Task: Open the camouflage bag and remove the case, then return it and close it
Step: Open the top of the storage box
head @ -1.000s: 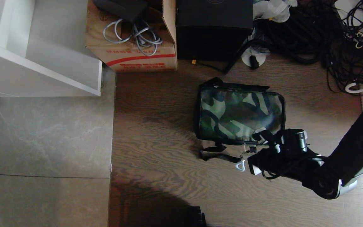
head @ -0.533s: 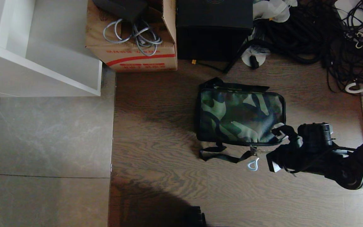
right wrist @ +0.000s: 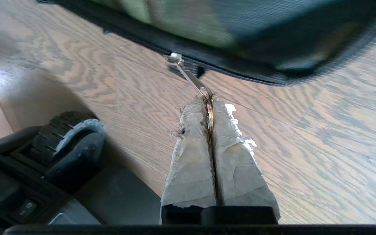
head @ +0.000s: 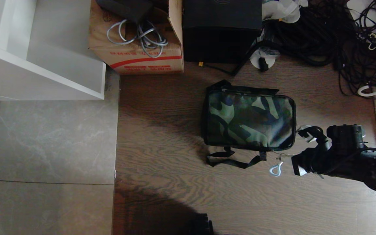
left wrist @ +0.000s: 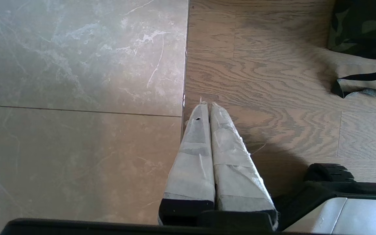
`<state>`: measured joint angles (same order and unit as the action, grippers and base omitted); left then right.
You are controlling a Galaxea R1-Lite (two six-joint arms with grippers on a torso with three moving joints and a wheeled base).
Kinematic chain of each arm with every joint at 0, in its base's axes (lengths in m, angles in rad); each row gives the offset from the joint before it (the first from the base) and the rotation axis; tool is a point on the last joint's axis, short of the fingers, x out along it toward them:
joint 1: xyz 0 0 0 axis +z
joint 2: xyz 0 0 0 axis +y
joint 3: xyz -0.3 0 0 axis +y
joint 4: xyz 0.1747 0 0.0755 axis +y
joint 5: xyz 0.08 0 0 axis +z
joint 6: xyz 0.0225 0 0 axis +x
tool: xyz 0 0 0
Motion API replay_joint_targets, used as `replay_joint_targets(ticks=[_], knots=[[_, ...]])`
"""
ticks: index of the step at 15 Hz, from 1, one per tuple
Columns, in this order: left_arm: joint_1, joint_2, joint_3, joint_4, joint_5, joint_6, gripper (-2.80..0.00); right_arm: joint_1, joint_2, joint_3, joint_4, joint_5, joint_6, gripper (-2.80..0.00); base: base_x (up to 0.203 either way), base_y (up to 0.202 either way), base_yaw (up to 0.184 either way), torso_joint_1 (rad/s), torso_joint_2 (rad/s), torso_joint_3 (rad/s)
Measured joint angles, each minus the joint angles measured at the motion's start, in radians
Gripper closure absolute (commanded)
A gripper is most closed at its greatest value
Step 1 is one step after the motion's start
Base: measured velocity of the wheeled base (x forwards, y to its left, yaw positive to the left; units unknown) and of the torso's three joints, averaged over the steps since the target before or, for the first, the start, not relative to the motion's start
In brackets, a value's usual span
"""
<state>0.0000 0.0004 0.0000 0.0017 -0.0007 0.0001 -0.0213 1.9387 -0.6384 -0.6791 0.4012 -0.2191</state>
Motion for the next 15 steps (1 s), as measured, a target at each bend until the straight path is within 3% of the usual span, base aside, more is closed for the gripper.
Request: replay_joint_targets(ticks=[15], knots=[[0.000, 0.000, 0.000, 0.000, -0.001, 0.000, 0.00, -0.269, -0.024, -0.111, 0.232, 0.151, -0.115, 0.00, 0.000, 0.000, 0.000, 0.000, 0.00, 0.000]])
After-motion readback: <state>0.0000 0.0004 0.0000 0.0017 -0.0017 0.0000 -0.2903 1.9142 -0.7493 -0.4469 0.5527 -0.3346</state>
